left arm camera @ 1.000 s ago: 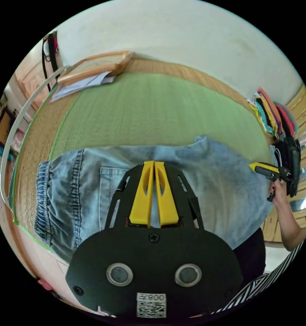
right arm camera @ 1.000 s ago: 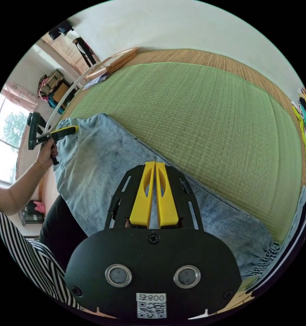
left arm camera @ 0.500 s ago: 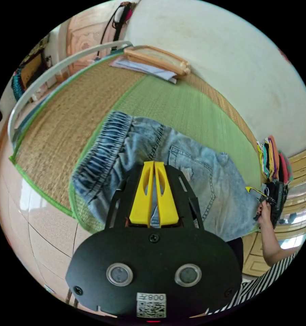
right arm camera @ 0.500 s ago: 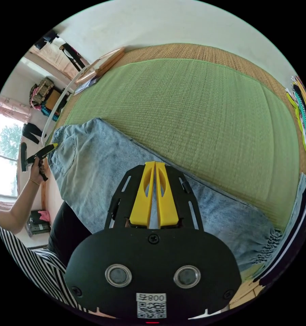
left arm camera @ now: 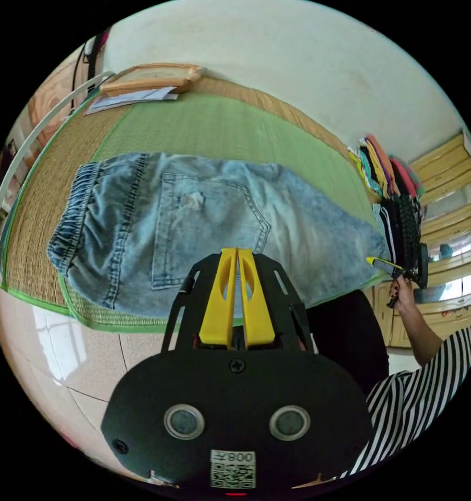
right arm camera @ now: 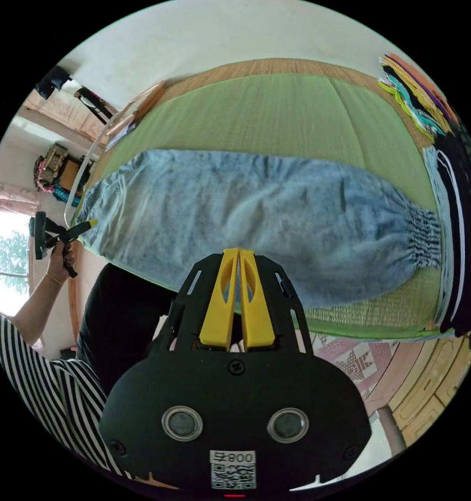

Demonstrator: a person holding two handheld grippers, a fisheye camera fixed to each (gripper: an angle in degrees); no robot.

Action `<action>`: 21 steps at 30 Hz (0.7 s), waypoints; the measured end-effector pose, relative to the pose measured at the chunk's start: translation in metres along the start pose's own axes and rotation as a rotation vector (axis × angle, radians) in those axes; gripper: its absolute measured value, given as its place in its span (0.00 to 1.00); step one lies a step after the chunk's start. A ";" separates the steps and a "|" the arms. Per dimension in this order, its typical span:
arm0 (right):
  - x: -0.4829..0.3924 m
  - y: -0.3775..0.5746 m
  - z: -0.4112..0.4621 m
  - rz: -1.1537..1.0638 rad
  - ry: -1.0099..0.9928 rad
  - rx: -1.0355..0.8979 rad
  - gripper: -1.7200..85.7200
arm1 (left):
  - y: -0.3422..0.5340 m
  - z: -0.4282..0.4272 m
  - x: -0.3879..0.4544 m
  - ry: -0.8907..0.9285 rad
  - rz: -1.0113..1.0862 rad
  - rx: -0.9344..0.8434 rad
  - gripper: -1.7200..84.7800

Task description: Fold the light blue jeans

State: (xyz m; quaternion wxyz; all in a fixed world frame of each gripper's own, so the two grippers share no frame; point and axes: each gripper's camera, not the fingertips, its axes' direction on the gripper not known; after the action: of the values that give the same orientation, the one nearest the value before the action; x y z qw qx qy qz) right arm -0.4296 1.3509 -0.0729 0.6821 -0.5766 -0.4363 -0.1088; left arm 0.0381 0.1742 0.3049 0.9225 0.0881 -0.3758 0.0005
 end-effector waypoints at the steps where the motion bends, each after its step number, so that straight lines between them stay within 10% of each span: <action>1: 0.013 0.005 0.005 0.023 -0.030 -0.003 0.02 | -0.005 0.009 0.016 -0.051 0.041 -0.059 0.02; 6: 0.049 0.025 -0.024 0.051 -0.023 0.077 0.03 | -0.022 0.000 0.071 -0.104 0.101 -0.054 0.03; 21: 0.317 0.127 -0.078 0.600 -0.226 0.393 0.13 | -0.174 0.070 0.386 0.509 0.824 -0.191 0.12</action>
State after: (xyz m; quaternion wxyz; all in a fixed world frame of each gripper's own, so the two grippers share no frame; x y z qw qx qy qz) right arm -0.1209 1.4343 0.0712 0.7287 -0.5454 -0.3332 0.2462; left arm 0.2780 -0.0339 0.5938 0.9122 -0.1556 -0.1403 0.3522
